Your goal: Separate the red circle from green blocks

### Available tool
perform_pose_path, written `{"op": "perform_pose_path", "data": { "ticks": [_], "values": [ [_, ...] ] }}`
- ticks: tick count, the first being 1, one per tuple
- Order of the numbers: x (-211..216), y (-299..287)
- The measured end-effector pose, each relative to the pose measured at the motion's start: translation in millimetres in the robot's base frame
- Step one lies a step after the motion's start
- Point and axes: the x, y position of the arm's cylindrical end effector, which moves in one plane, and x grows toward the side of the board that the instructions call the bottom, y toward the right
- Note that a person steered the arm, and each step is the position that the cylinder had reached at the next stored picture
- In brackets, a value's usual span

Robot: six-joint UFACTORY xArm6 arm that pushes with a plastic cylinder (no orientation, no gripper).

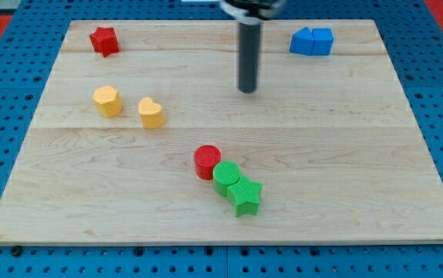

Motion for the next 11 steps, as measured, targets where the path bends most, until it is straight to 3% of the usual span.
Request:
{"op": "perform_pose_path", "data": {
  "ticks": [1,2,4,6,8,11],
  "values": [
    [64.6,-6.3],
    [85.2,-83.6],
    [169.4,-156.9],
    [157.3,-80.9],
    [100.8,-38.7],
    [19.4,-35.2]
  ]
}}
